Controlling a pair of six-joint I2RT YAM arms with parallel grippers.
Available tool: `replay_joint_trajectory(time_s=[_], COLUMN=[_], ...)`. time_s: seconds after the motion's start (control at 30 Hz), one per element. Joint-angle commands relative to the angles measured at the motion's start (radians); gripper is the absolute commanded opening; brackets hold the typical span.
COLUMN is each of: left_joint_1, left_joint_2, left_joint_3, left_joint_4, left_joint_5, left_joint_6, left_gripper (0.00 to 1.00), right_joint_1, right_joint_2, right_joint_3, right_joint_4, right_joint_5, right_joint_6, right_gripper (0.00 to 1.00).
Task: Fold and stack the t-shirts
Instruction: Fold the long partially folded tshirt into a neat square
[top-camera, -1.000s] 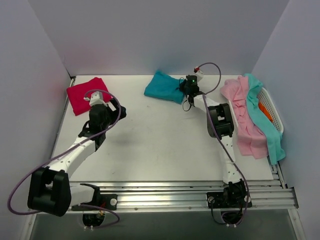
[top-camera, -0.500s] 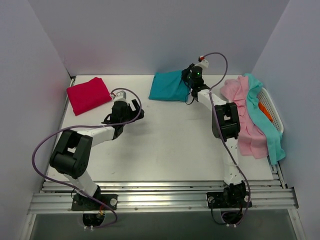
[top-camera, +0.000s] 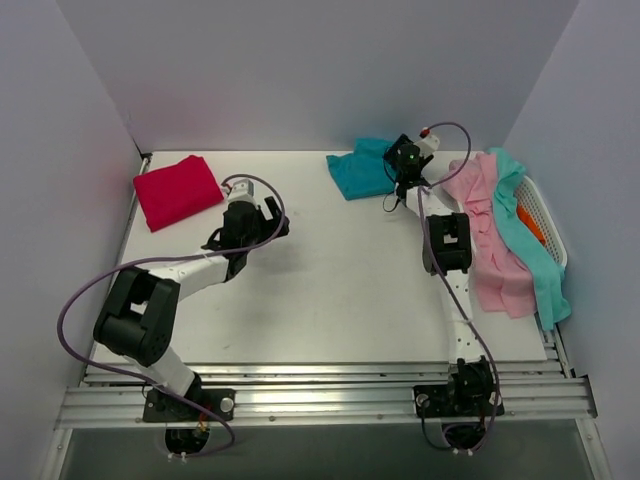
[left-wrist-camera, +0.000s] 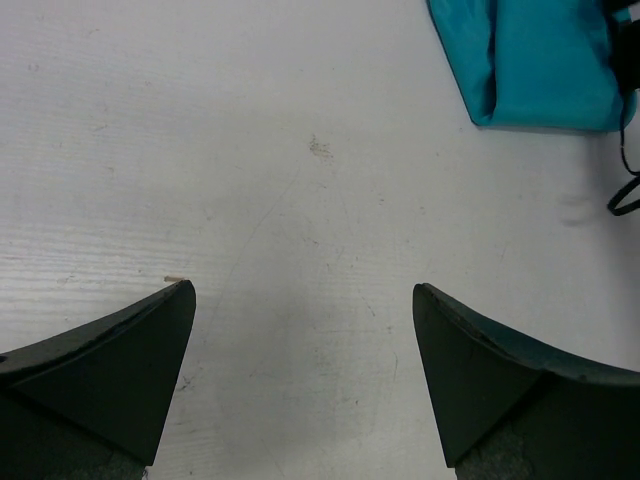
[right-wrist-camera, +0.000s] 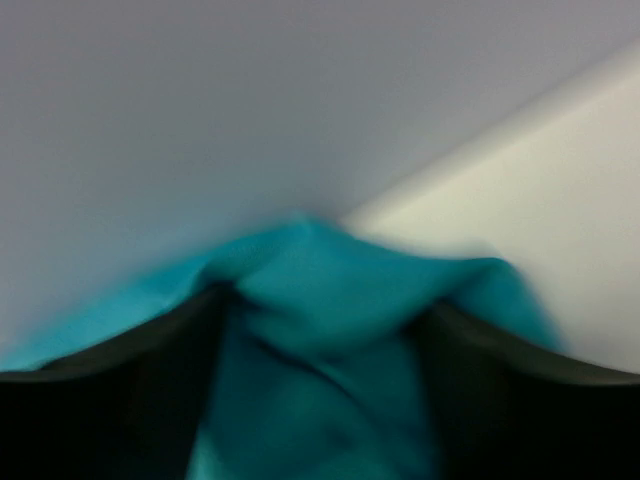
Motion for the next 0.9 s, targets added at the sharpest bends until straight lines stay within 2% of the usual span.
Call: replay_joint_trajectory(time_s=[0.0,0.13,0.3,0.37,0.43,0.47,0.5,0.53,0.57,0.6,0.63,0.67,0.7,0.73,0.8,0.83,0.87], left_joint_1=[-0.014,-0.020,-0.028,-0.028,-0.020,-0.017,-0.015,-0.012,-0.012,-0.012,-0.011,-0.012,-0.014,-0.012,-0.012,-0.012,-0.011], left_joint_2=[-0.063,-0.037,0.041,0.122,0.205,0.231,0.254,0.307,0.338,0.366,0.427,0.457,0.484,0.538,0.599,0.674,0.717], left_joint_3=[0.015,0.034,0.095,0.211,0.347,0.391,0.435,0.483,0.585,0.644,0.708,0.821,0.872,0.920,1.073,1.133,1.200], left_joint_4=[0.006,-0.006,0.009,-0.052,-0.110,-0.121,-0.127,-0.150,-0.164,-0.184,-0.242,-0.264,-0.279,-0.303,-0.322,-0.392,-0.425], left_joint_5=[-0.031,-0.039,-0.048,-0.054,-0.052,-0.042,-0.016,-0.008,0.007,0.030,0.044,0.050,0.076,0.093,0.142,0.173,0.191], left_joint_6=[0.021,0.018,0.041,0.062,0.087,0.090,0.097,0.101,0.105,0.111,0.111,0.116,0.120,0.122,0.121,0.124,0.124], left_gripper=[0.99,0.99,0.98,0.98,0.98,0.98,0.98,0.98,0.98,0.98,0.98,0.98,0.98,0.98,0.96,0.96,0.95], right_joint_1=[0.018,0.018,0.033,0.038,0.041,0.044,0.051,0.058,0.067,0.085,0.100,0.120,0.145,0.207,0.266,0.310,0.327], right_joint_2=[0.040,0.020,-0.219,-0.361,-0.476,-0.604,-0.677,-0.748,-0.893,-0.973,-1.126,-1.203,-1.283,-1.440,-1.588,-1.719,-1.779], right_joint_3=[0.034,0.006,-0.246,-0.331,-0.501,-0.571,-0.724,-0.809,-0.898,-1.055,-1.128,-1.199,-1.260,-1.376,-1.478,-1.561,-1.592], right_joint_4=[0.021,0.106,0.235,0.268,0.325,0.345,0.363,0.389,0.411,0.429,0.411,0.393,0.338,0.307,0.220,0.189,0.157], right_joint_5=[-0.085,-0.188,-0.179,-0.174,-0.185,-0.182,-0.176,-0.159,-0.153,-0.156,-0.131,-0.083,-0.050,-0.006,0.091,0.111,0.125], right_joint_6=[0.003,0.012,0.024,0.038,0.084,0.098,0.122,0.147,0.165,0.171,0.178,0.176,0.159,0.132,0.118,0.119,0.127], right_gripper=[0.99,1.00,1.00,1.00,1.00,1.00,1.00,1.00,1.00,1.00,1.00,1.00,1.00,1.00,1.00,1.00,1.00])
